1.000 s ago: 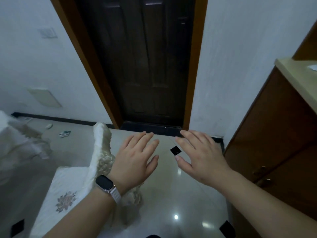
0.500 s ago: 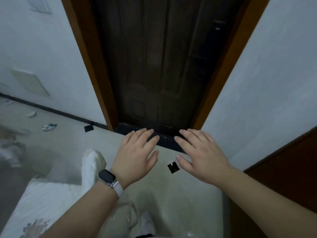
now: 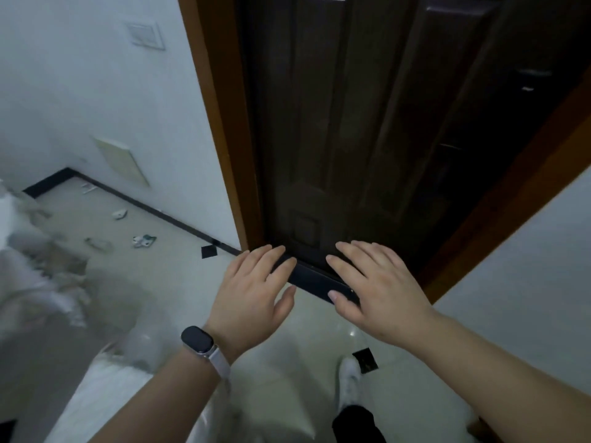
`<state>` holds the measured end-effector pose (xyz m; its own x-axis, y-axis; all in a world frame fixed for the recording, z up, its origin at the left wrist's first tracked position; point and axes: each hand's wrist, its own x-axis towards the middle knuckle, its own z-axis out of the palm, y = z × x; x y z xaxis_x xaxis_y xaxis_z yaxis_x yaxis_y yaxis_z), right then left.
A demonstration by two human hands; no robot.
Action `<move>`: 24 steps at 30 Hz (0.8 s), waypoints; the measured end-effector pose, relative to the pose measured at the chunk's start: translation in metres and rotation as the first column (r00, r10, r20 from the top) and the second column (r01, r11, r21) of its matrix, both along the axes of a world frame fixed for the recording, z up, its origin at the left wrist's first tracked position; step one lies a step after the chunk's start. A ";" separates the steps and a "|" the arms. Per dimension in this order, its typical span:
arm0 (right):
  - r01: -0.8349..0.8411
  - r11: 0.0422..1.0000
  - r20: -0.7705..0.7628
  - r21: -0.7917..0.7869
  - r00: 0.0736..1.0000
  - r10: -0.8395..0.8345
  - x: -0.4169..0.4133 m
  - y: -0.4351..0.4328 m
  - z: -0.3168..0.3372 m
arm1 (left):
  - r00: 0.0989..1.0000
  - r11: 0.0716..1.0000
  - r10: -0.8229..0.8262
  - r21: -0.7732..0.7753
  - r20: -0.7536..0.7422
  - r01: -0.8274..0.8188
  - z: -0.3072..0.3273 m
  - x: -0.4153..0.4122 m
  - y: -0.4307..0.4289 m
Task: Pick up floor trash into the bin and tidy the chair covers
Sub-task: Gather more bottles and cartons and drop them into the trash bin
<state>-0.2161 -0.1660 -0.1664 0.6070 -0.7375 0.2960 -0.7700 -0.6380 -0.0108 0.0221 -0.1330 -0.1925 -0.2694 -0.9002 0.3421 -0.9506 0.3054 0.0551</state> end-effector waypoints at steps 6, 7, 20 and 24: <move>-0.089 0.993 0.056 0.081 0.995 0.085 0.030 -0.095 -0.020 | 0.994 0.994 0.104 0.022 0.039 -0.105 -0.006 0.026 -0.062; -0.107 0.990 0.060 0.090 0.993 0.101 0.036 -0.114 -0.023 | 0.990 0.991 0.132 0.021 0.043 -0.133 -0.006 0.030 -0.075; -0.400 0.912 0.072 0.092 0.916 0.394 0.128 -0.326 -0.018 | 0.888 0.888 0.457 -0.088 0.047 -0.452 0.009 0.093 -0.201; -0.521 0.847 0.091 0.107 0.853 0.513 0.181 -0.348 -0.018 | 0.813 0.814 0.580 -0.072 0.045 -0.576 0.006 0.139 -0.200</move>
